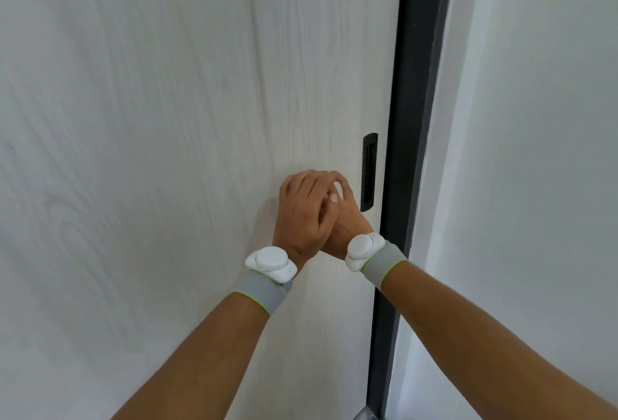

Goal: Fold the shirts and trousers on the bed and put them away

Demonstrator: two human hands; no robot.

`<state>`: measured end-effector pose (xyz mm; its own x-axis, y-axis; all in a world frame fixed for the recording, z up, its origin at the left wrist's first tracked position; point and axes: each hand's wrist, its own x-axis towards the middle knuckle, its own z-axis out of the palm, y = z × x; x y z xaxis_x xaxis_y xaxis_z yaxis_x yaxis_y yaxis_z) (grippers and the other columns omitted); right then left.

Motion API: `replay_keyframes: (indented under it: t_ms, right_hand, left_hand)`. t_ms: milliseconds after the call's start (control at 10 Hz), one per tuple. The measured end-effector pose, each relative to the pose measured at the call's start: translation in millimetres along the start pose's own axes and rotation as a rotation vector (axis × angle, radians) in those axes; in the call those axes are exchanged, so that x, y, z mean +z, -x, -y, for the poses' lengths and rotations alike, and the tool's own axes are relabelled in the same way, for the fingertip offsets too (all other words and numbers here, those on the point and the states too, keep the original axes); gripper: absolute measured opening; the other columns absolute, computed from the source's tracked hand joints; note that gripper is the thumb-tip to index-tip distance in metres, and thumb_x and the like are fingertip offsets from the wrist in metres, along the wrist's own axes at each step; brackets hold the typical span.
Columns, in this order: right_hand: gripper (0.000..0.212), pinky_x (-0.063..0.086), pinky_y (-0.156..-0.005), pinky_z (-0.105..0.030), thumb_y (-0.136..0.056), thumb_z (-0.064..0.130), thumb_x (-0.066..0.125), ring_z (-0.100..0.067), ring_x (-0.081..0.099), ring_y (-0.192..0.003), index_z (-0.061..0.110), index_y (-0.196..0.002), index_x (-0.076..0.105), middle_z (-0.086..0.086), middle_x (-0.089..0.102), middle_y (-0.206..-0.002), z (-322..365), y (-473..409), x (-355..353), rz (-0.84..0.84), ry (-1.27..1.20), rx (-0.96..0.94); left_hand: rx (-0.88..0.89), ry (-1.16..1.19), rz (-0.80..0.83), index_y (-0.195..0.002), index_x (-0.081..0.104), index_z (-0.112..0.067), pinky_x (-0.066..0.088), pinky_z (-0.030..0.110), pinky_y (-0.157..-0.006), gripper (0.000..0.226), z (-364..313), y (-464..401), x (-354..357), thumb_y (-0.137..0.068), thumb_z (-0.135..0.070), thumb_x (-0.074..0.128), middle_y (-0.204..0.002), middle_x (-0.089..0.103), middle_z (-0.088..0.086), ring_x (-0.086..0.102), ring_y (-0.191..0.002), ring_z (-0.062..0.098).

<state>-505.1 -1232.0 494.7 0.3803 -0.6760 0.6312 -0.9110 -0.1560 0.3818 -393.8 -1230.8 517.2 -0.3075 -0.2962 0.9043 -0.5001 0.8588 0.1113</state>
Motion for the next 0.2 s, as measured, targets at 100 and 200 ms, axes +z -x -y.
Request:
replay_keyframes:
  t_ms: [100,200]
  right_hand:
    - [0.051,0.038,-0.101,-0.062,-0.088,0.037,0.056,-0.034,0.048,-0.123,0.013,-0.133,0.051,-0.014,0.057,-0.129,-12.6,12.5,0.0,0.091,0.044,0.035]
    - [0.048,0.042,-0.099,-0.062,-0.081,0.036,0.069,-0.032,0.059,-0.114,0.015,-0.124,0.062,-0.011,0.064,-0.12,-20.7,35.9,2.1,0.065,0.084,0.151]
  left_hand:
    - [0.014,0.039,0.091,-0.114,0.063,-0.013,0.035,0.036,-0.103,0.032,-4.2,4.1,16.1,-0.093,-0.024,0.042,-0.112,0.064,0.0,0.054,-0.111,0.02]
    - [0.028,0.173,0.198,-0.118,0.062,-0.015,0.035,0.04,-0.106,0.034,-6.6,12.2,37.1,-0.094,-0.029,0.043,-0.121,0.063,0.0,0.052,-0.119,0.018]
